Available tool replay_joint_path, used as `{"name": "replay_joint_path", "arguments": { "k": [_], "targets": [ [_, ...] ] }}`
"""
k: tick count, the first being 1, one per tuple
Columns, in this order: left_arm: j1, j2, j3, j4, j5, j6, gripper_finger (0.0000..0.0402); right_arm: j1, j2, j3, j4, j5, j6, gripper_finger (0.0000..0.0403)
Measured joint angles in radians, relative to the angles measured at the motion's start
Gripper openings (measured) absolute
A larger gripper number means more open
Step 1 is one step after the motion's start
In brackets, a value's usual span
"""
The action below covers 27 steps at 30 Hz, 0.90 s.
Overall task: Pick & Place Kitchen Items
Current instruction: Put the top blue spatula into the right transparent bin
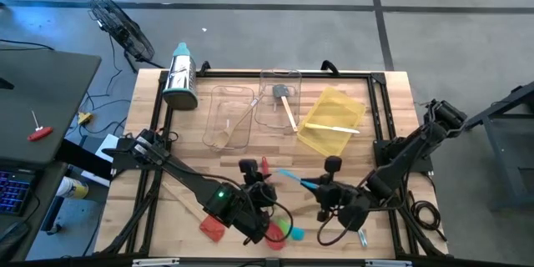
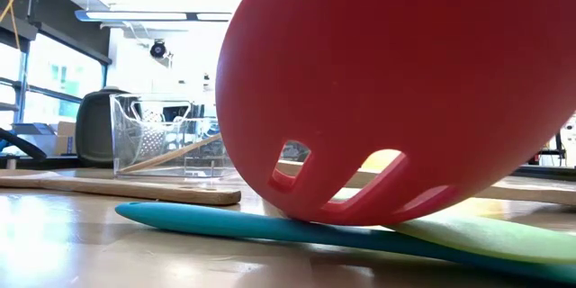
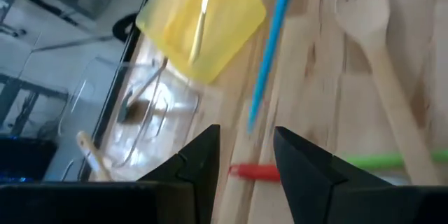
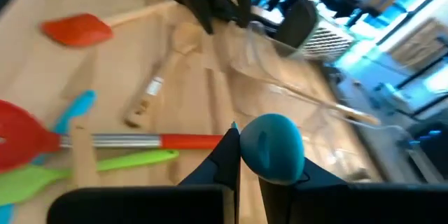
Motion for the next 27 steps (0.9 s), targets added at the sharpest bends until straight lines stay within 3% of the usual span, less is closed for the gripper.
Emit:
{"name": "replay_joint_path", "arguments": {
  "k": [8,12,16,20,27],
  "targets": [
    [-0.001,0.000,0.000,-0.210,0.043,-0.127,0.0132,-0.073,-0.118,0.000,-0.007,0.147,-0.140,0.0019],
    [0.000,0.008,-0.026,-0.282,0.007,-0.140,0.0132,-0.184,-0.186,0.000,-0.009,0.132,-0.189,0.0019],
    [0.010,0.009,-0.097,-0.304,-0.022,-0.145,0.0132,-0.322,-0.227,0.000,-0.013,0.066,-0.227,0.0019],
    [0.024,0.010,-0.158,-0.352,-0.023,-0.213,0.0132,-0.465,-0.227,0.000,0.001,-0.088,-0.252,0.0019],
    [0.024,0.010,-0.269,-0.374,0.093,-0.337,0.0132,-0.649,-0.142,0.000,0.148,-0.245,-0.384,0.0019]
  ]
}}
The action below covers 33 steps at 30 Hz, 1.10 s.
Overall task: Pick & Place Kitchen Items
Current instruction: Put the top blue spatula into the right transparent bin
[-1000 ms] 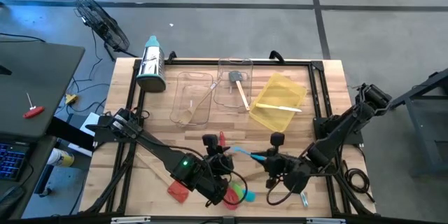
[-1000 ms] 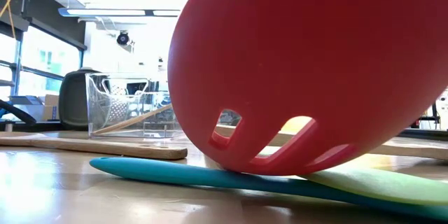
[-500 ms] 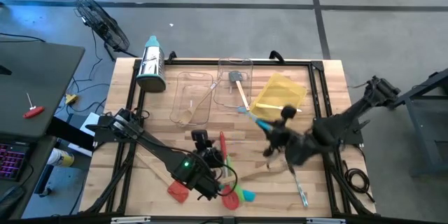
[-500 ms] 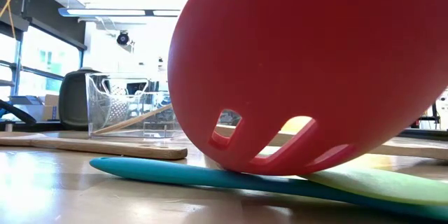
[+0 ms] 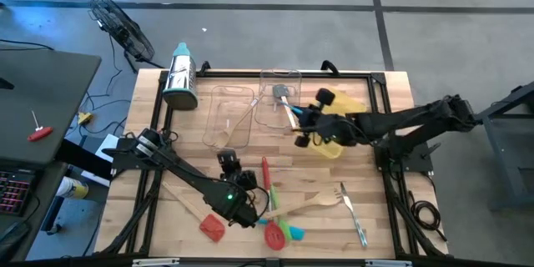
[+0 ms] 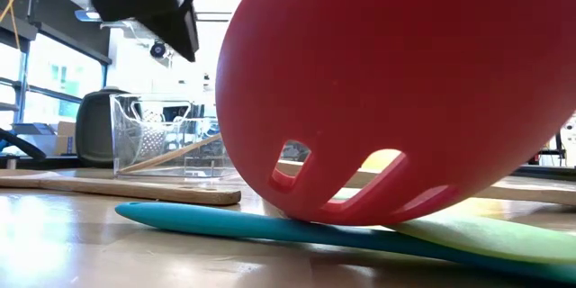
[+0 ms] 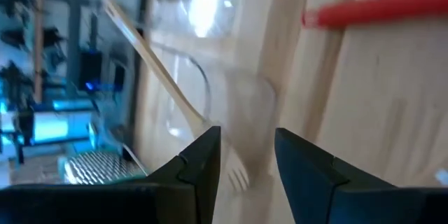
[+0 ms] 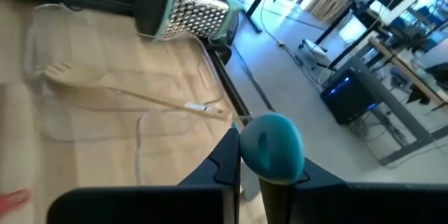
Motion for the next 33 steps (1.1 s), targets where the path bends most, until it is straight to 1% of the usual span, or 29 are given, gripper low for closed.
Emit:
{"name": "replay_joint_path", "arguments": {
  "k": [4,7,14,20,23,27,33],
  "targets": [
    [-0.009,0.000,-0.039,0.000,0.076,-0.051,0.0132,-0.098,0.068,0.000,0.087,-0.077,-0.063,0.0019],
    [-0.013,0.000,-0.047,0.000,0.117,-0.064,0.0132,-0.169,0.119,0.000,0.103,-0.101,-0.072,0.0019],
    [-0.026,0.000,-0.047,-0.007,0.134,-0.065,0.0132,-0.296,0.226,0.000,0.154,-0.119,-0.059,0.0019],
    [-0.027,0.000,-0.047,-0.037,0.150,-0.095,0.0132,-0.348,0.304,0.000,0.202,-0.125,-0.077,0.0019],
    [-0.027,0.000,-0.047,-0.045,0.156,-0.115,0.0132,-0.371,0.328,0.000,0.222,-0.146,-0.090,0.0019],
    [-0.027,0.000,-0.047,-0.045,0.157,-0.116,0.0132,-0.392,0.338,0.000,0.229,-0.168,-0.090,0.0019],
    [-0.024,0.000,-0.047,-0.045,0.154,-0.116,0.0132,-0.395,0.338,0.000,0.225,-0.168,-0.093,0.0019]
  ]
}}
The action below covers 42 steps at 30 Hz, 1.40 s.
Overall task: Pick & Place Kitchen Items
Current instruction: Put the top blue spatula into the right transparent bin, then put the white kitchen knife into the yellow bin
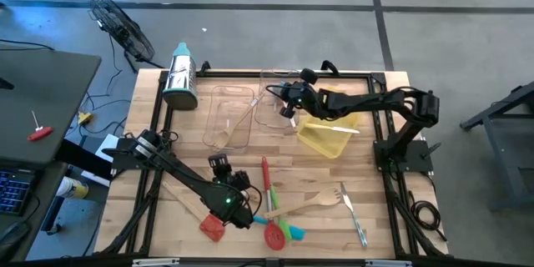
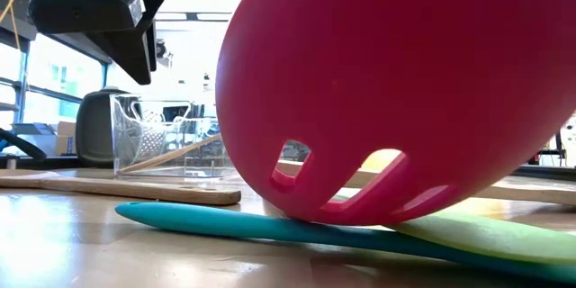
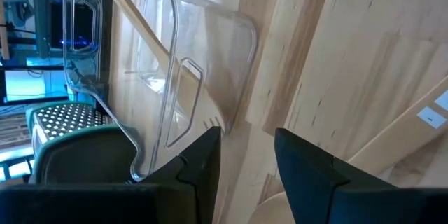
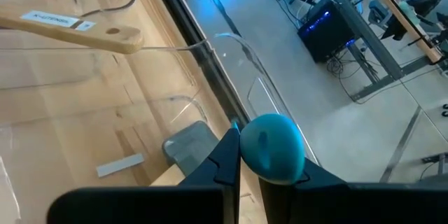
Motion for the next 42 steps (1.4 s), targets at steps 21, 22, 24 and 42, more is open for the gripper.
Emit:
{"name": "replay_joint_path", "arguments": {
  "k": [21,22,24,42],
  "targets": [
    [0.000,0.000,0.000,0.030,-0.017,-0.002,0.0132,-0.005,0.000,0.000,-0.026,-0.153,0.058,0.0096],
    [0.000,0.000,0.000,0.030,-0.014,-0.004,0.0132,-0.005,0.000,0.000,-0.025,-0.183,0.058,0.0097],
    [0.000,0.000,0.000,0.031,-0.007,-0.004,0.0132,-0.004,0.000,0.000,-0.021,-0.226,0.061,0.0098],
    [0.000,0.001,0.001,0.039,0.005,-0.004,0.0132,0.195,-0.036,0.000,0.100,-0.137,0.018,0.0273]
  ]
}}
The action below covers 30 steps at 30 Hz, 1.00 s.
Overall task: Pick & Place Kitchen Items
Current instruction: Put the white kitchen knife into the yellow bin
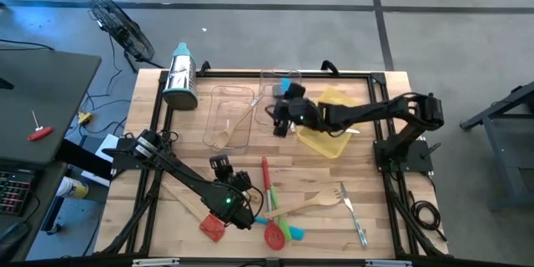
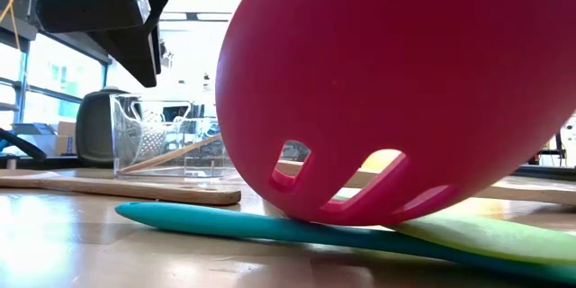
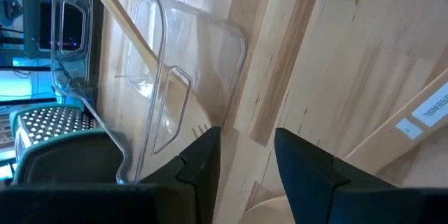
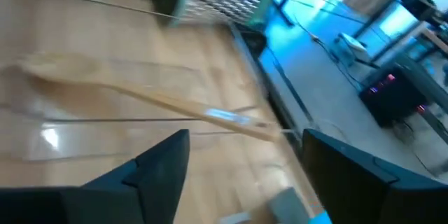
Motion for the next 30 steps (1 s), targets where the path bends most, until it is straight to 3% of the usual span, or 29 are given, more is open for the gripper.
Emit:
{"name": "replay_joint_path", "arguments": {
  "k": [12,22,30],
  "targets": [
    [0.000,0.000,0.000,-0.039,0.049,0.004,0.0132,0.263,-0.023,0.000,-0.058,-0.001,0.088,0.0275],
    [0.000,0.000,0.000,-0.039,0.005,0.035,0.0133,0.347,-0.023,0.000,-0.067,-0.001,0.129,0.0275],
    [0.001,0.000,0.000,-0.038,-0.062,0.065,0.0202,0.363,-0.023,0.000,-0.215,-0.064,0.253,0.0275]
  ]
}}
